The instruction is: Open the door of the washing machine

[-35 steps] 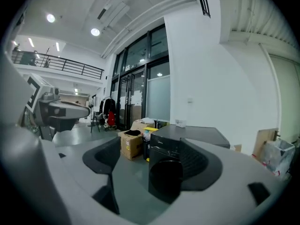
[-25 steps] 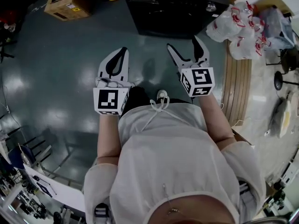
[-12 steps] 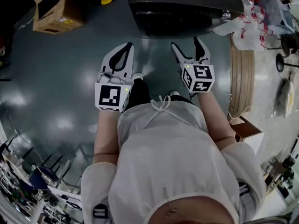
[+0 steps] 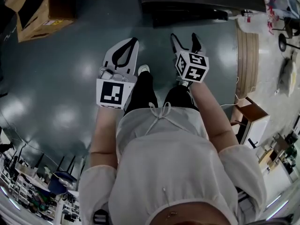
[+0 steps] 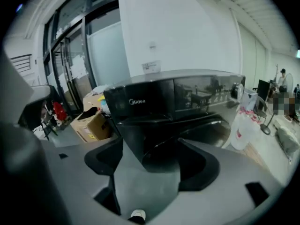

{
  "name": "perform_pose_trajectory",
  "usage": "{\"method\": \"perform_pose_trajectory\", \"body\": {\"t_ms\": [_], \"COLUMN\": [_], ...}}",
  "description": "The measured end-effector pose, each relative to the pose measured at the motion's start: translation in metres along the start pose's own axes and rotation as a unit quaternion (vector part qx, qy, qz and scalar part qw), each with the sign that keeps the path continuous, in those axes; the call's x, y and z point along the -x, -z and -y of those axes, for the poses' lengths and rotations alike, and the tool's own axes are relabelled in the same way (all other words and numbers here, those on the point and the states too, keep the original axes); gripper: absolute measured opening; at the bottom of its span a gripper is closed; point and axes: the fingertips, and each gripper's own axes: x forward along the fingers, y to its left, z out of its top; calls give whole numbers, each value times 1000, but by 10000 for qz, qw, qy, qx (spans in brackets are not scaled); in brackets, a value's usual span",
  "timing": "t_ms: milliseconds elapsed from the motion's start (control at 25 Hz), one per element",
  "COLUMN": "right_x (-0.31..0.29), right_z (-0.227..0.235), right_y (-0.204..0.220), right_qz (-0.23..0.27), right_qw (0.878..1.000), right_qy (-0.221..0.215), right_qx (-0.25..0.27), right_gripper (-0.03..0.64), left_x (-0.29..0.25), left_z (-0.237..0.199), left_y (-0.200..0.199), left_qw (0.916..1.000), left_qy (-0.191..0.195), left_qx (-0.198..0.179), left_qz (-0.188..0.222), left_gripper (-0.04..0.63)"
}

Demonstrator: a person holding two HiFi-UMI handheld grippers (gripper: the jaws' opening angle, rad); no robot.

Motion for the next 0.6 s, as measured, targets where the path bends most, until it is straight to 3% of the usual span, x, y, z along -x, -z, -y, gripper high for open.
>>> {"method": "perform_pose_trajectory", "body": {"t_ms": [240, 600], "right_x": [-64, -148], "right_z": [-1, 0], "right_y": [54, 90], "right_qz": [-763, -1186], "right_qw": [9943, 9757], "right_qy": [604, 1354], "right_qx": [-446, -1253], "right_gripper": [353, 345], "left_x": [-20, -44], "left_z": [-40, -85], "left_y": [38, 101], "left_qw": [9996, 9984], "left_qy": [213, 214], "left_qx": [153, 206], "left_qz": [-130, -479], "left_gripper": [21, 21]}}
